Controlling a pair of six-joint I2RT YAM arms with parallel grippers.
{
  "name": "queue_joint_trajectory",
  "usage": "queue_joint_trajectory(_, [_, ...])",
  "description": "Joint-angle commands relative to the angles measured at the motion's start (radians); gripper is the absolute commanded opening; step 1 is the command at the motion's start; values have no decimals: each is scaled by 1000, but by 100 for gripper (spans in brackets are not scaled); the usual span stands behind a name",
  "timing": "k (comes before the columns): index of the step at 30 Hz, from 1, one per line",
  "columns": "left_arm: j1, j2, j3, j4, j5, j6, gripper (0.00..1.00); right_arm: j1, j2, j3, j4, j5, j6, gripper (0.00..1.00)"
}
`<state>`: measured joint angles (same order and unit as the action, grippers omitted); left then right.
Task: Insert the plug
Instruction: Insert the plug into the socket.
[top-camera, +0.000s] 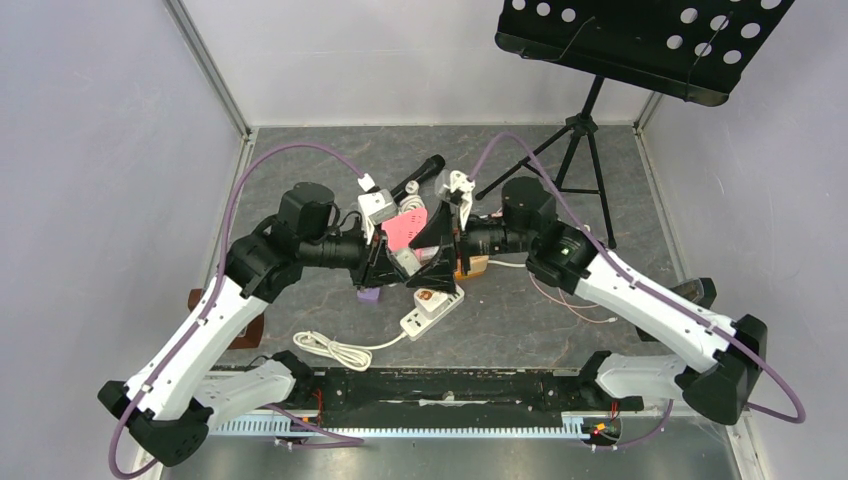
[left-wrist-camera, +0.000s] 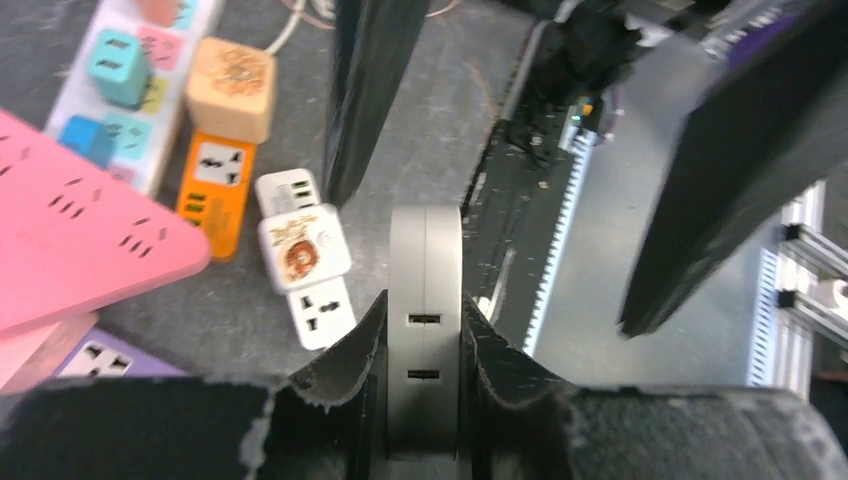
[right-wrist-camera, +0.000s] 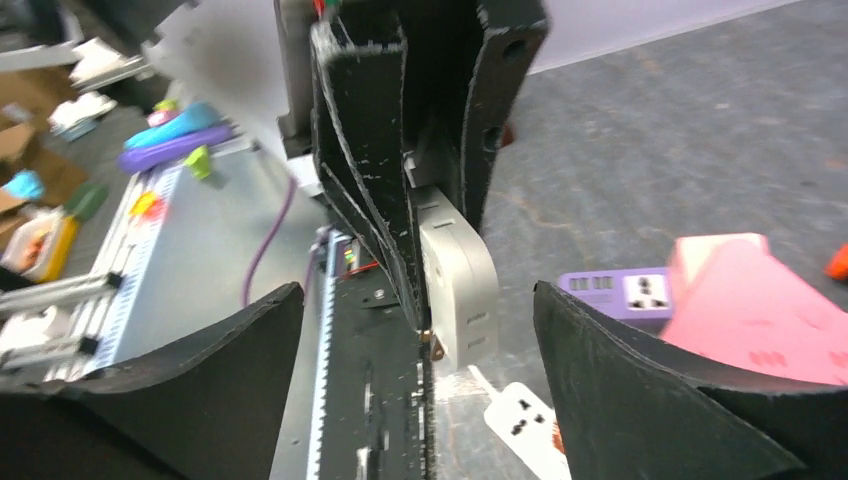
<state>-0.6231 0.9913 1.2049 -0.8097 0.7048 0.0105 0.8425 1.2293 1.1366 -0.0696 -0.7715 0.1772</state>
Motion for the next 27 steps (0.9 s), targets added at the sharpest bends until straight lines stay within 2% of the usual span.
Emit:
queue_joint_trajectory(1, [5,-40,-47,102,-233,-90,2,-25,-129,-25,35,273,39,89])
queue_joint_trajectory(7, [2,0,-190,376,-447,-293,2,-30,-263,-137,-44,678,99,90])
queue_joint_trajectory(11, [-21,104,-228,486,-656,-373,2,-31,-301,-228,-87,846,159,89])
queue_joint_trajectory(17, [-92,222,-200,513,-956,-392,2,-31,-353,-344,-114,956,232,87])
queue_joint_trajectory(27, [-144,358,-138,502,-1124,-392,2,-32,-377,-382,-139,1035,228,87])
